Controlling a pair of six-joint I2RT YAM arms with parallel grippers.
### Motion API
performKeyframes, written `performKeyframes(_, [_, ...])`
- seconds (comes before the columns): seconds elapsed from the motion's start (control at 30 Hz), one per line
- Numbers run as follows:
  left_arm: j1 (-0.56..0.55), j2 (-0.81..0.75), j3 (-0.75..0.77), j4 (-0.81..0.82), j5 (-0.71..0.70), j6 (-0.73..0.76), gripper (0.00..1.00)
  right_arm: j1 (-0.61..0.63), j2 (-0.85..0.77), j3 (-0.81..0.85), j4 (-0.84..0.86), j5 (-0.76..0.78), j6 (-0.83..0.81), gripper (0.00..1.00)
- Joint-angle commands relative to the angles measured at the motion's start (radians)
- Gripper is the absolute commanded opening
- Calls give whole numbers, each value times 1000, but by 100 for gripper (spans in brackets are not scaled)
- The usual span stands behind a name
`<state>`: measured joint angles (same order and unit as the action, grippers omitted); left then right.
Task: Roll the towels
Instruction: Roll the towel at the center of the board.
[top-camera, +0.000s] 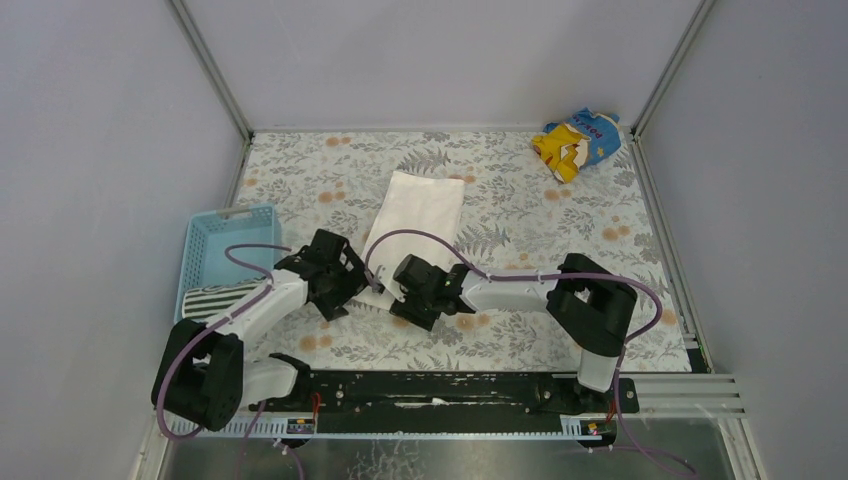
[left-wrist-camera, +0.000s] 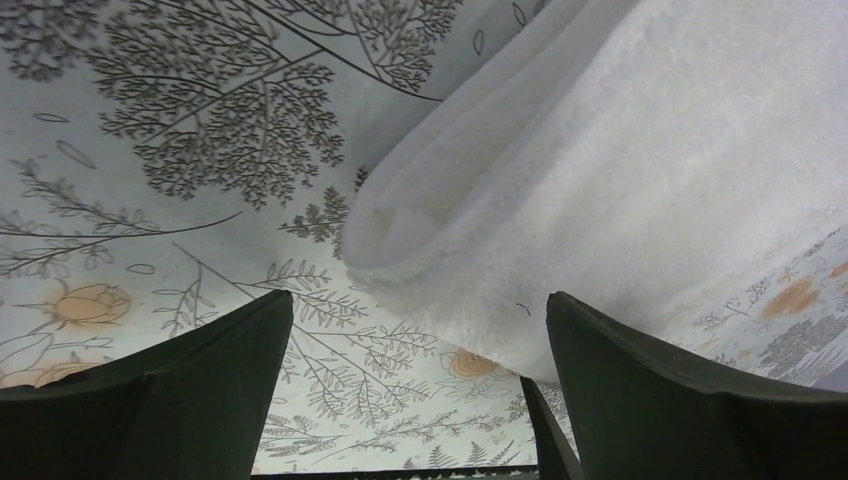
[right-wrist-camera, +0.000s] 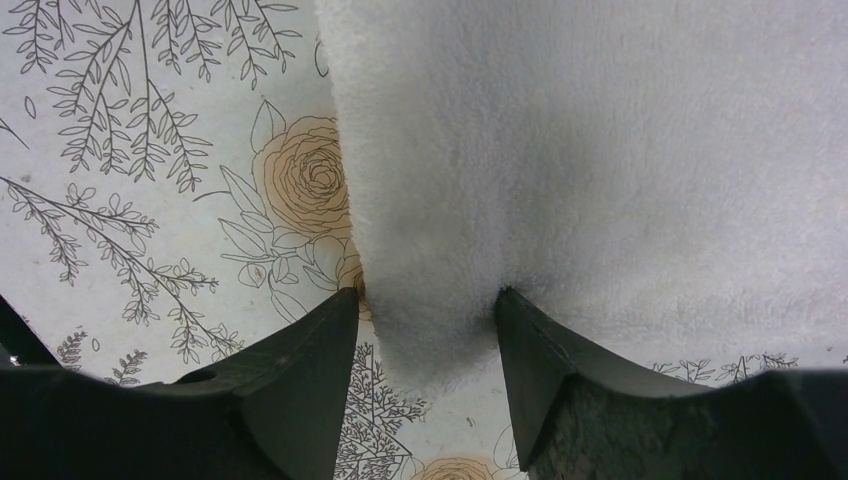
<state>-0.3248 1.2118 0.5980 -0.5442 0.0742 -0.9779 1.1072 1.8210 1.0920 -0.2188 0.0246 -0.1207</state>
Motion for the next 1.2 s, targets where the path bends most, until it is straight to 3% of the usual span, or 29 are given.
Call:
performKeyframes(0.0, [-37,33,-8,78,-60,-73,95,9,3,-37,-12,-57,33,59])
performKeyframes(0.47, [-39,221,-1,88,-203,-96,57,35,-8,-94,-20,-63,50,58])
performKeyframes(0.73, [-37,229,26,21,-271,-84,34,63,-3,-90,-95,-26,57,53])
performKeyframes(0.97, [-19,198,33,-21,-280,-61,26,109,34,-54,-148,13,58,41])
performKeyframes(1.17, [46,142,23,-59,-273,-22,28,111,-3,-39,-123,-129,74,11])
